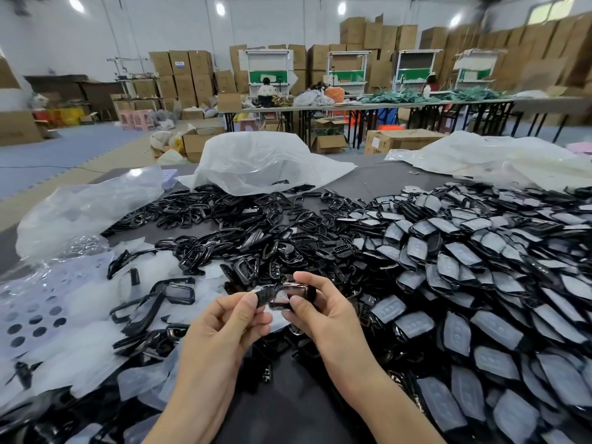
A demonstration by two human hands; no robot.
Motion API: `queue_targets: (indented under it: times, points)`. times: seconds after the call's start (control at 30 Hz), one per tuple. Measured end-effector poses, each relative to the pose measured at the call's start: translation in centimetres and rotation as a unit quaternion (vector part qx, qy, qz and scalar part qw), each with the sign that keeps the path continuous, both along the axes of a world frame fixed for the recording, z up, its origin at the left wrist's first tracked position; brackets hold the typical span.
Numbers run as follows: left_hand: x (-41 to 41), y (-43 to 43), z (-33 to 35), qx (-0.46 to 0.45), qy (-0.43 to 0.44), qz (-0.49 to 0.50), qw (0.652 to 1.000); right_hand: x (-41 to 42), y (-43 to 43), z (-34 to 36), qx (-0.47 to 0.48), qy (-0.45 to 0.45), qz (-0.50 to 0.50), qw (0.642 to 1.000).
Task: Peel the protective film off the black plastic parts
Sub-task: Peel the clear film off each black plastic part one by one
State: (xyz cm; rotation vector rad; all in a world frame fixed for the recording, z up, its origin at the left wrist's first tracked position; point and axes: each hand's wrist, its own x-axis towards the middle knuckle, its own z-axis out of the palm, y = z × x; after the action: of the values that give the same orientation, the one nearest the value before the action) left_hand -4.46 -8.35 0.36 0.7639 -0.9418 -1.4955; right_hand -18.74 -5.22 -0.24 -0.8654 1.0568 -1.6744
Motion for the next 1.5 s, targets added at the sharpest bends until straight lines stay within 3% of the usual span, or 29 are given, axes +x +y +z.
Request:
queue_targets:
  times: [0.17,0.3,0.47,0.73,0.9,1.0,1.07,1.17,1.23,1.5]
  points:
    - [0.1,-0.2,-0.5,-0.007,-0.043,0.009,0.999,0.2,0.1,0.0,-0.003,0.034,0.011,0.999]
    - [0.4,0.1,-0.9,-0.079,-0.202,0.034,0.976,0.6,0.3,0.0,-0.009,0.027,0.055,0.998]
    - [0.3,0.0,-0.6,-0.135,-0.265,0.079,0.951,0.6,0.2,-0.3,-0.012,0.012,0.105,0.994]
    - [1.0,0.0,0.0,-0.169,-0.324,0.001,0.931,0.2,0.4,-0.4,-0.042,0.213,0.043,0.975]
    - [1.0,0.4,-0.6,-0.246,-0.437,0.081,0.862,0.8,0.2,-0.9,-0.025,0.237,0.037,0.971]
    - [1.1,0.4,-0.7,-0.295,-0.481,0.113,0.818,0.5,-0.1,-1.2,-0.008,0.246,-0.029,0.969]
    - [1.5,-0.1,-1.2,-0.328,-0.541,0.134,0.763,-0.1,-0.3,-1.2,-0.002,0.244,-0.089,0.966]
    - [1.7,-0.9,-2.3,-0.359,-0.652,0.146,0.652,-0.7,-0.3,-1.2,-0.008,0.219,-0.141,0.965]
    - [1.6,-1.1,-2.7,-0.363,-0.689,0.133,0.612,-0.9,-0.3,-1.2,-0.007,0.215,-0.160,0.964]
    - [1.6,-1.6,-2.9,-0.392,-0.698,0.104,0.590,-1.2,-0.2,-1.0,-0.009,0.216,-0.171,0.961]
